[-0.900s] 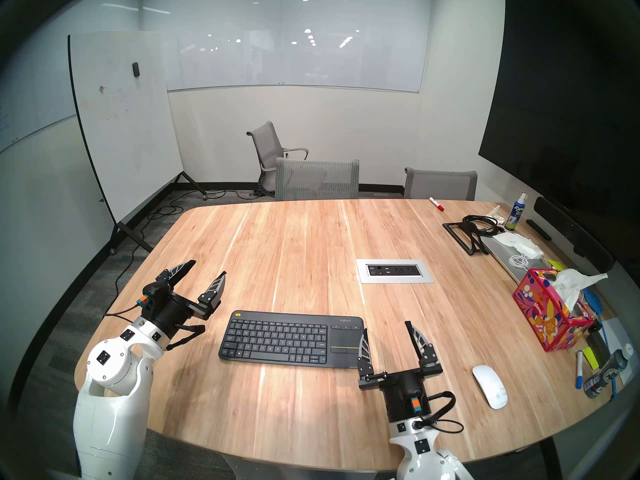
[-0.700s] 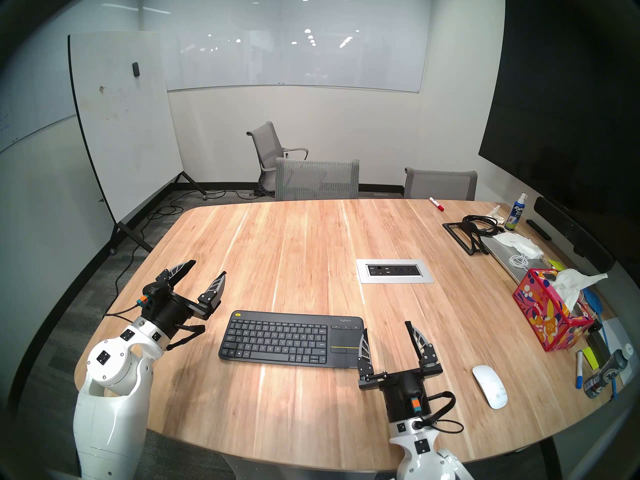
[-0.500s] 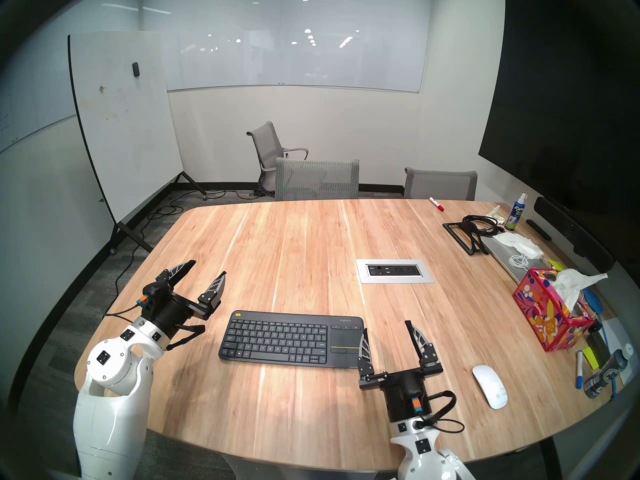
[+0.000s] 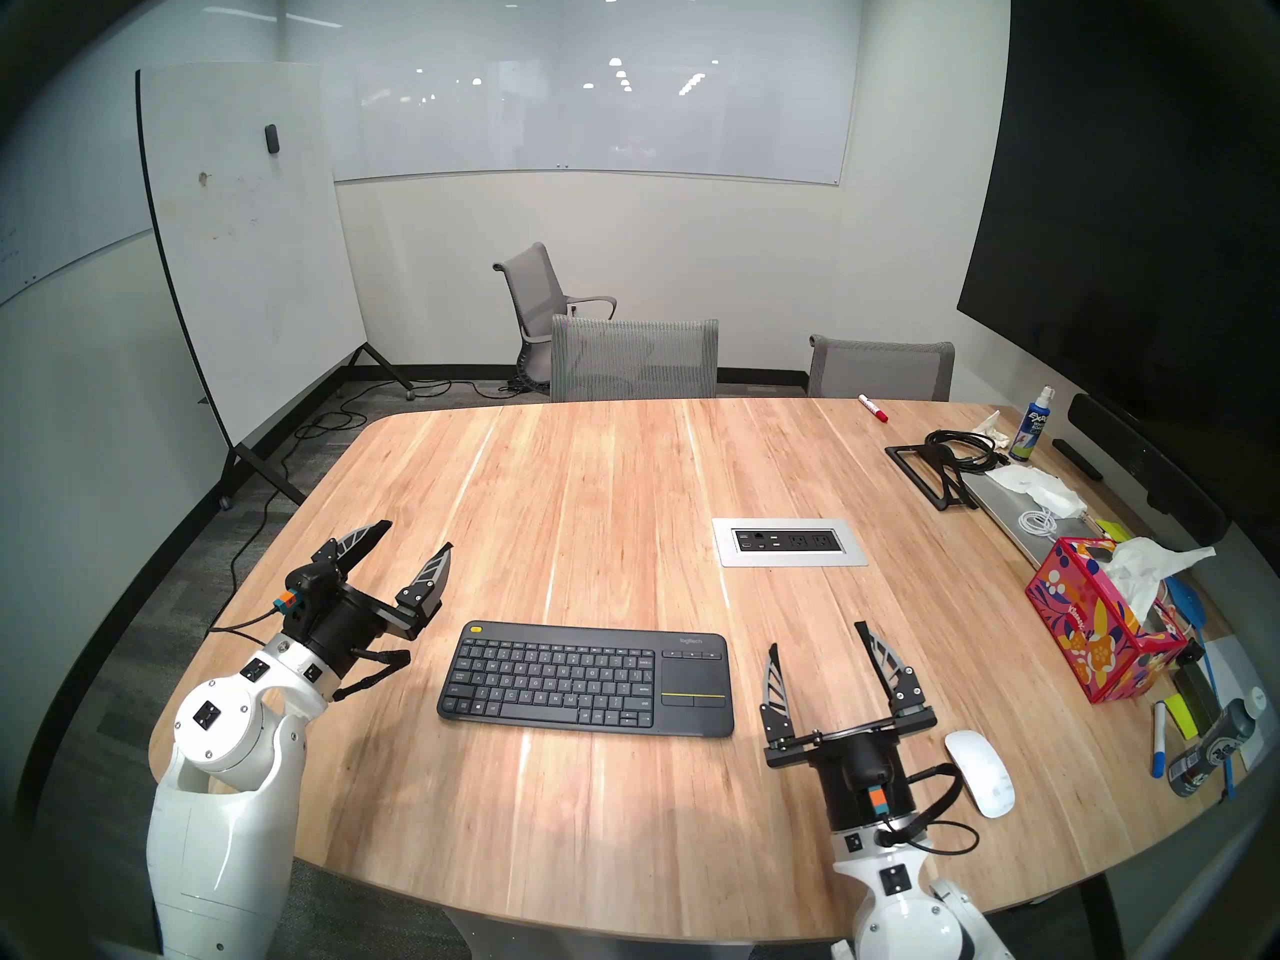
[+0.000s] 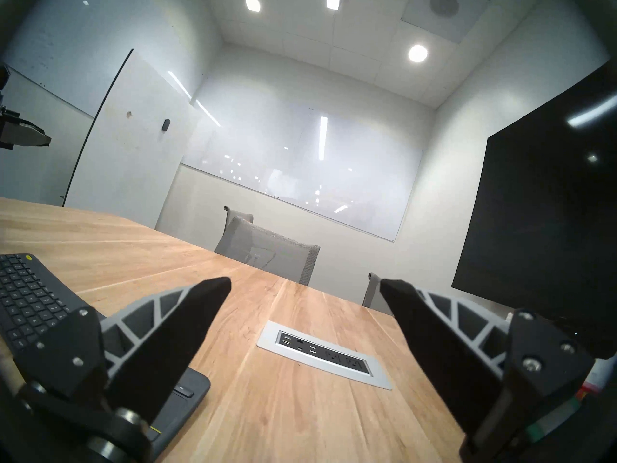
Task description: Put the mouse beside the keyboard
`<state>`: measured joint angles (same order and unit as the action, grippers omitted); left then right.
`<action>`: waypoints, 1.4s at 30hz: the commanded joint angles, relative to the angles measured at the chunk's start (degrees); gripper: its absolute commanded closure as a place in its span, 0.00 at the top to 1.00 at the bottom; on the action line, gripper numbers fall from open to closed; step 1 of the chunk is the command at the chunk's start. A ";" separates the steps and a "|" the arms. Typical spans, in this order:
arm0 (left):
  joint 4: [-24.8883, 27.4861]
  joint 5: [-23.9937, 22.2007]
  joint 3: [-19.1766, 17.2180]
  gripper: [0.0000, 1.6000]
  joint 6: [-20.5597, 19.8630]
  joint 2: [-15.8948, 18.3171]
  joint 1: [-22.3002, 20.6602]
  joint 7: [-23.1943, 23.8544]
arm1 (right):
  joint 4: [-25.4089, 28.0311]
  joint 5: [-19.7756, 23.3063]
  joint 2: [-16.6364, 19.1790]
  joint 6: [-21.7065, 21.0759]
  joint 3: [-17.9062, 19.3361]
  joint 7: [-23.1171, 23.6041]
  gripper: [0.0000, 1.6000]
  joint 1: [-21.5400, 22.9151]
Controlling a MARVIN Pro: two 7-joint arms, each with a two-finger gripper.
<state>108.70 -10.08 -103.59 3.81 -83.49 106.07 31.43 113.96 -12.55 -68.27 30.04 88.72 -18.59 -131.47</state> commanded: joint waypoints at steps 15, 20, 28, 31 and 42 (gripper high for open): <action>0.85 0.00 0.00 1.00 0.10 0.01 -0.02 0.02 | 1.01 2.27 4.59 4.28 17.24 -0.13 1.00 -16.45; 0.83 -0.01 0.00 1.00 0.11 0.01 -0.03 0.03 | 6.66 -0.14 1.39 0.67 14.04 -0.71 1.00 -18.09; 0.87 0.00 0.00 1.00 0.09 0.01 0.00 0.02 | 11.09 -5.62 -0.72 -4.33 11.56 -1.91 1.00 -19.22; 0.88 0.01 0.00 1.00 0.08 0.00 0.00 0.01 | 11.52 -6.31 -0.88 -6.41 13.83 -2.48 1.00 -20.71; 0.85 0.00 0.00 1.00 0.10 0.01 -0.02 0.02 | 11.22 -5.37 -1.43 -7.31 21.83 -3.60 1.00 -25.02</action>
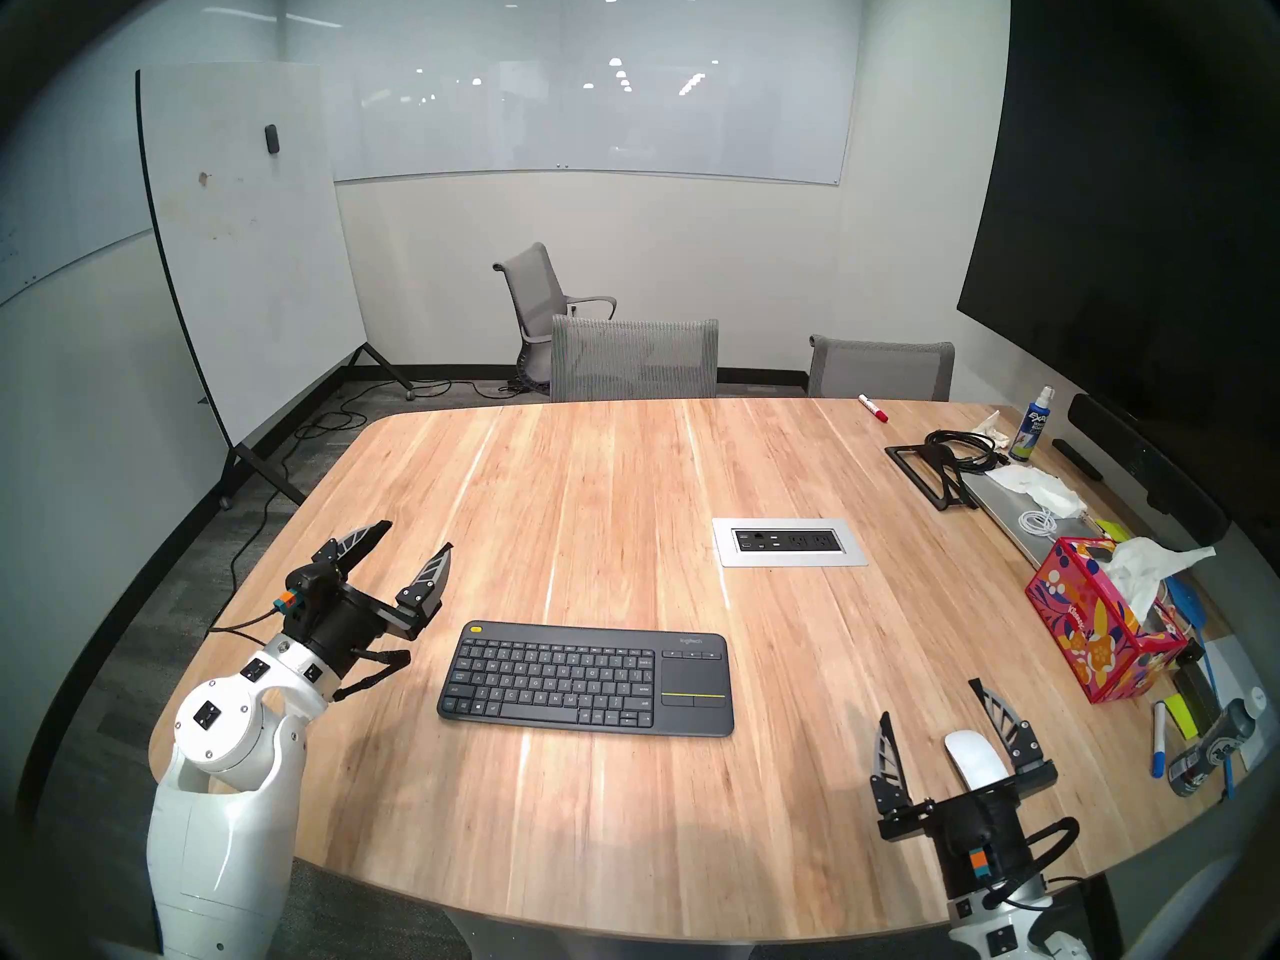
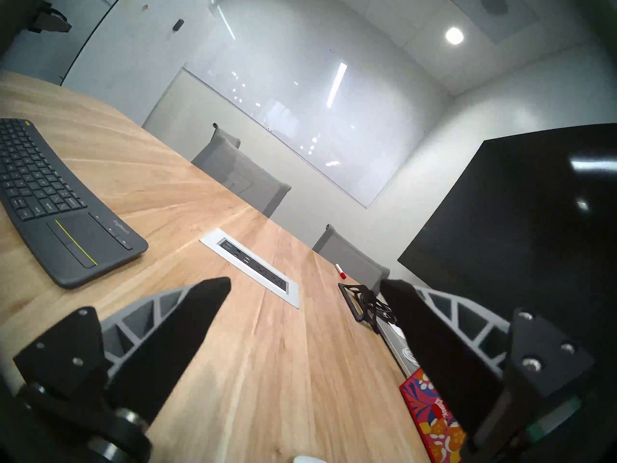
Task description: Put the mouse beside the keyboard
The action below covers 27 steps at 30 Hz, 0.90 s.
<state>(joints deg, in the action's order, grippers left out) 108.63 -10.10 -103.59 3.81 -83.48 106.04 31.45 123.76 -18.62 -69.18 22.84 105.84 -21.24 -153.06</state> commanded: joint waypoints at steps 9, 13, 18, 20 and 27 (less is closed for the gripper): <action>0.96 0.03 -0.01 1.00 0.07 0.00 0.03 -0.01 | 3.05 1.59 -0.32 -1.98 7.68 0.42 1.00 -5.00; 0.94 0.02 -0.01 1.00 0.08 0.00 0.02 -0.01 | 4.95 5.08 0.30 -3.80 9.47 2.71 1.00 -6.50; 0.88 0.00 0.00 1.00 0.12 0.01 -0.01 0.02 | 4.85 9.69 1.35 -4.01 15.66 5.58 1.00 -8.63; 0.86 0.00 0.00 1.00 0.12 0.01 -0.03 0.02 | 4.36 10.77 1.72 -4.08 17.07 6.25 1.00 -8.81; 0.87 0.00 0.00 1.00 0.12 0.01 -0.02 0.02 | 2.67 14.66 4.64 -3.93 22.84 10.75 1.00 -10.20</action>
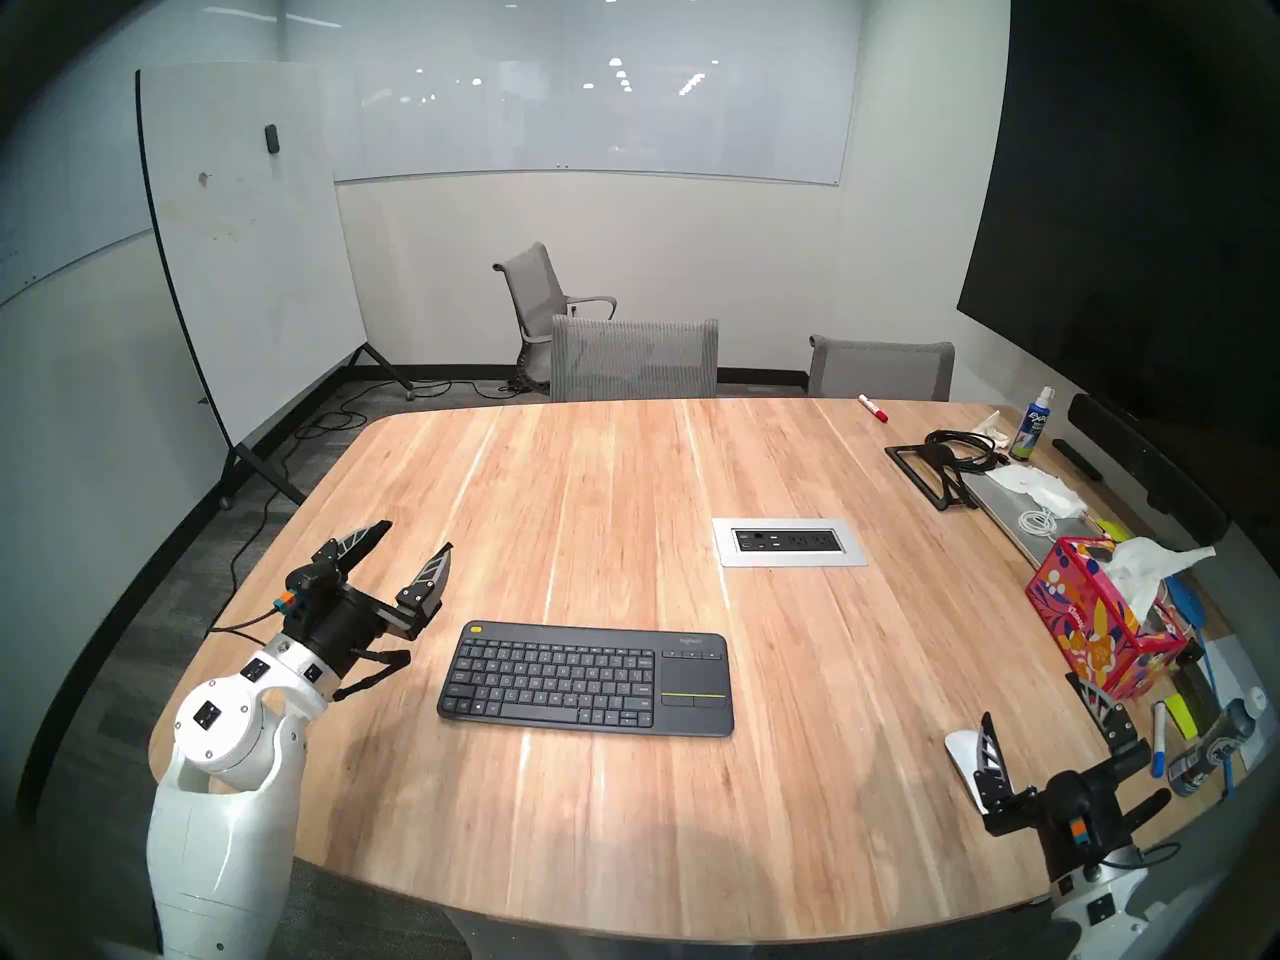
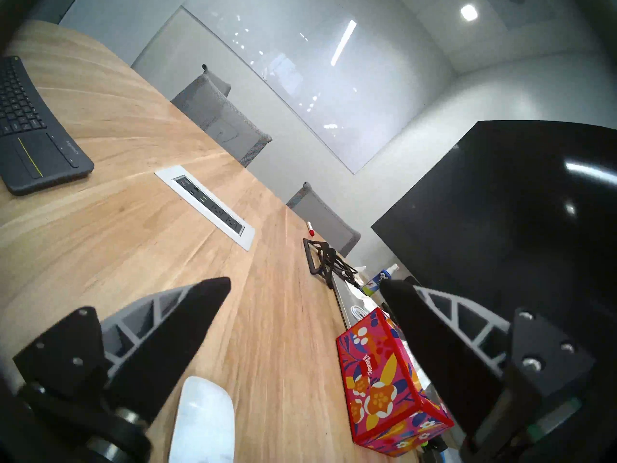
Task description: Put the mouse beside the keyboard
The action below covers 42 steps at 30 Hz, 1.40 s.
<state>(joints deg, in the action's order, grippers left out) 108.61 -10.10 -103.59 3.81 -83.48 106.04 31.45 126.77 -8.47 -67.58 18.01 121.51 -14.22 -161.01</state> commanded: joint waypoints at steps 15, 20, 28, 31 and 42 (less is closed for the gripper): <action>0.89 0.01 -0.01 1.00 0.12 0.01 0.00 0.02 | -0.30 25.94 10.48 -11.99 9.14 21.25 1.00 -2.66; 0.91 0.01 -0.01 1.00 0.11 0.01 0.01 0.01 | -1.43 29.95 13.52 -17.93 8.39 23.85 1.00 0.27; 0.94 0.02 -0.01 1.00 0.10 0.00 0.02 0.00 | -4.19 32.17 16.86 -24.55 5.44 23.75 1.00 5.11; 0.95 0.02 -0.01 1.00 0.09 0.00 0.03 0.00 | -4.74 32.03 17.01 -25.42 4.82 23.37 1.00 5.71; 0.96 0.03 -0.01 1.00 0.08 0.00 0.03 -0.01 | -3.14 35.86 15.68 -30.69 5.57 24.26 1.00 5.88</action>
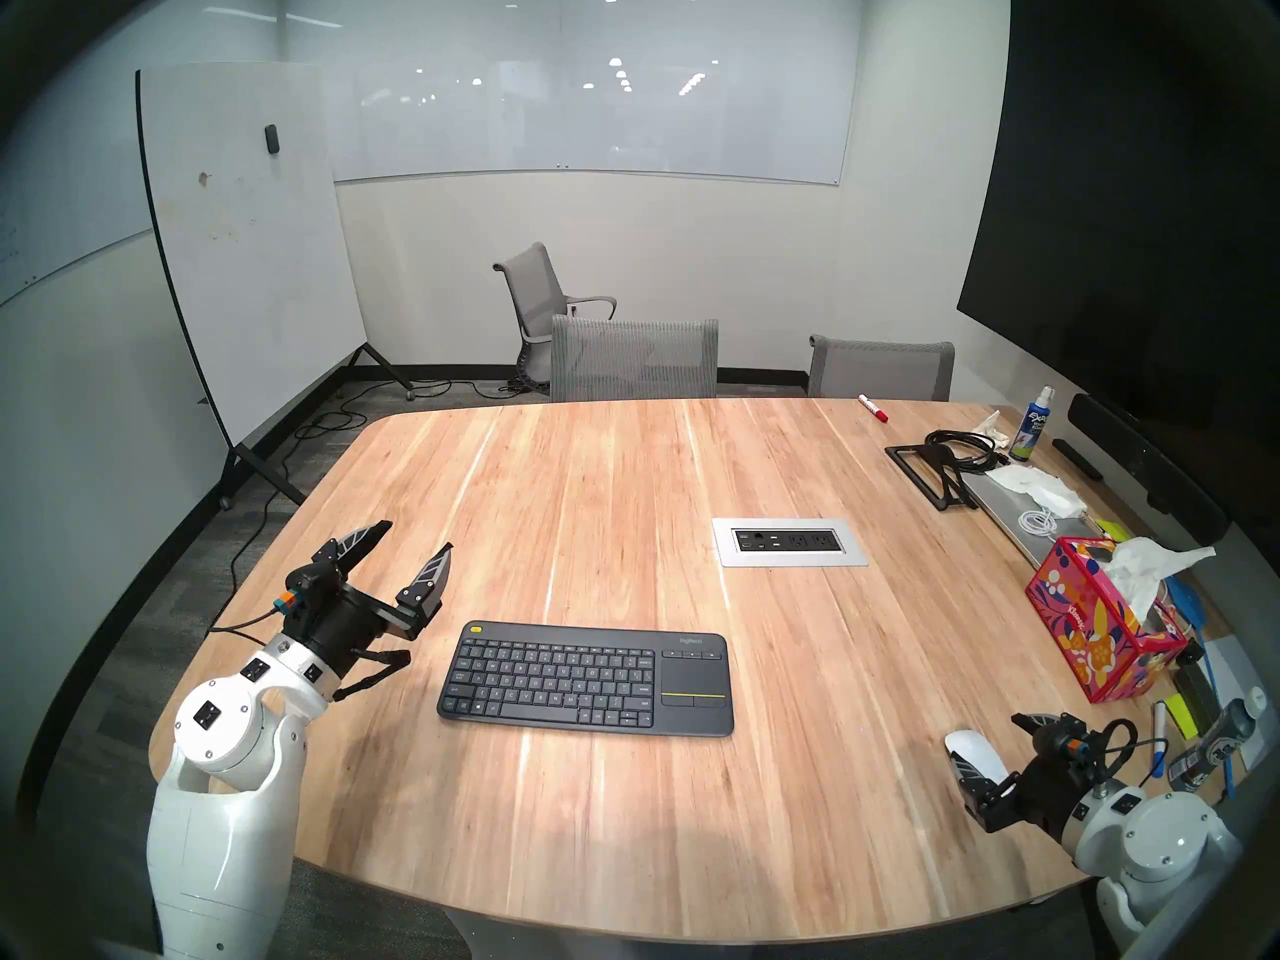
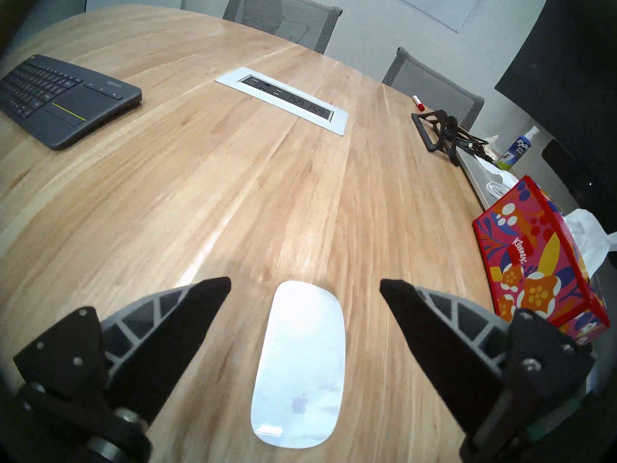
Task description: Put the mouse beside the keyboard
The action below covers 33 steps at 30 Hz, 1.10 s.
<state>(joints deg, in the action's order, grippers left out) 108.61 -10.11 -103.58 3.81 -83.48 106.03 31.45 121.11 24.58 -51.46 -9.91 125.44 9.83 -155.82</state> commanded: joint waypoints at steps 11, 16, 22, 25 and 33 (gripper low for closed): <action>0.97 0.04 -0.01 1.00 0.08 -0.01 0.04 -0.02 | 6.48 4.41 -1.31 -10.22 4.77 -0.56 1.00 -0.33; 0.99 0.04 -0.01 1.00 0.07 -0.01 0.05 -0.03 | 6.07 4.96 -0.68 -12.67 5.21 0.58 1.00 -0.70; 0.98 0.04 -0.01 1.00 0.07 -0.01 0.04 -0.02 | 2.43 4.40 1.32 -14.36 2.54 0.13 1.00 0.66; 0.98 0.04 -0.01 1.00 0.07 -0.01 0.05 -0.02 | 1.27 4.55 1.94 -14.71 1.65 0.08 1.00 1.61; 0.96 0.03 -0.01 1.00 0.08 0.00 0.04 -0.02 | -1.04 5.32 3.32 -15.09 -0.62 0.56 1.00 4.42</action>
<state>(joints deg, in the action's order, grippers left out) 108.61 -10.11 -103.59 3.81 -83.47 106.03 31.45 120.80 29.18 -49.90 -25.51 125.40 10.22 -154.26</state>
